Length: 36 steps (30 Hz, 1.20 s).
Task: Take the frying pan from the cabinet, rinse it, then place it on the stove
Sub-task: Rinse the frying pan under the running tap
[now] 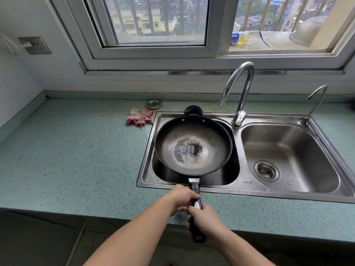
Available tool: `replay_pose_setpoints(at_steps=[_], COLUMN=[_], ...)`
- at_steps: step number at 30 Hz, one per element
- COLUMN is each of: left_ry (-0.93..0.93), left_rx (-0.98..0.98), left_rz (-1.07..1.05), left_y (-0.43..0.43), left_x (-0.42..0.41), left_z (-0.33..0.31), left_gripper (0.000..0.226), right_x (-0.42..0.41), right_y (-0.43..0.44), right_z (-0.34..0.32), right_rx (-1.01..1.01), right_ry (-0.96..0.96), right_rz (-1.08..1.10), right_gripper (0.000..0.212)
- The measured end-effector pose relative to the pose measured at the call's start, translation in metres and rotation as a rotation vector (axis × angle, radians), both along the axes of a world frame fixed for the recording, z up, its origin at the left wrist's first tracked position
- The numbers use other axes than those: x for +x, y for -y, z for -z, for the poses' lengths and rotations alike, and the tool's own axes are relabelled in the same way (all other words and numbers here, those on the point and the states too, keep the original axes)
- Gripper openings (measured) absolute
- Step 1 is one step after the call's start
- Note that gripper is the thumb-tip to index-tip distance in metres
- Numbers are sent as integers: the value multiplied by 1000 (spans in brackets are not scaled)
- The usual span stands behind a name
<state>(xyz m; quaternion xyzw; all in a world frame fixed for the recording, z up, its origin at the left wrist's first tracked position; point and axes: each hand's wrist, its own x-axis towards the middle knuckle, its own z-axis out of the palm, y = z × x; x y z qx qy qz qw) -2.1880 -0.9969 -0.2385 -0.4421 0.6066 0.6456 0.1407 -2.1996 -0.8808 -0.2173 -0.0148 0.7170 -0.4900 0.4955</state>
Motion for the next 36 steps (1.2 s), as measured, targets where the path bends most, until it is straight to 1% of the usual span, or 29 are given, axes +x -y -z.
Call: replay_pose_setpoints(at_steps=[2, 6, 8, 11, 13, 15, 18, 22, 26, 30, 34, 36], left_ry=[7, 28, 45, 67, 65, 58, 66, 83, 88, 112, 152, 164], left_rx=[-2, -18, -47, -150, -211, -246, -306, -392, -394, -396, -516, -593], left_rz=[9, 13, 19, 33, 44, 48, 85, 155, 202, 278, 444, 482], left_y=[0, -2, -2, -1, 0, 0, -1, 1, 4, 10, 19, 26], left_x=[0, -1, -2, -3, -3, -3, -4, -4, -5, -8, -12, -16], left_z=[2, 5, 4, 5, 6, 7, 6, 7, 7, 4, -2, -6], left_gripper=[21, 27, 30, 39, 42, 38, 35, 38, 44, 43, 30, 33], right_x=[-1, -3, -6, -11, -11, -11, -12, -14, -19, -22, -31, -38], right_y=[-1, 0, 0, -3, -3, -3, -2, -1, -2, 0, 4, 8], right_z=[1, 4, 5, 3, 0, -1, -1, 0, 3, 4, 1, -3], right_rx=[20, 102, 185, 329, 360, 375, 399, 398, 401, 413, 424, 418], right_ry=[-9, -72, -192, -426, -506, -548, -566, -583, -579, -578, -570, -555], right_rz=[-18, -103, -208, -404, -444, -458, -482, -504, -500, -542, -615, -617], right_gripper=[13, 9, 9, 10, 10, 16, 24, 24, 21, 21, 28, 34])
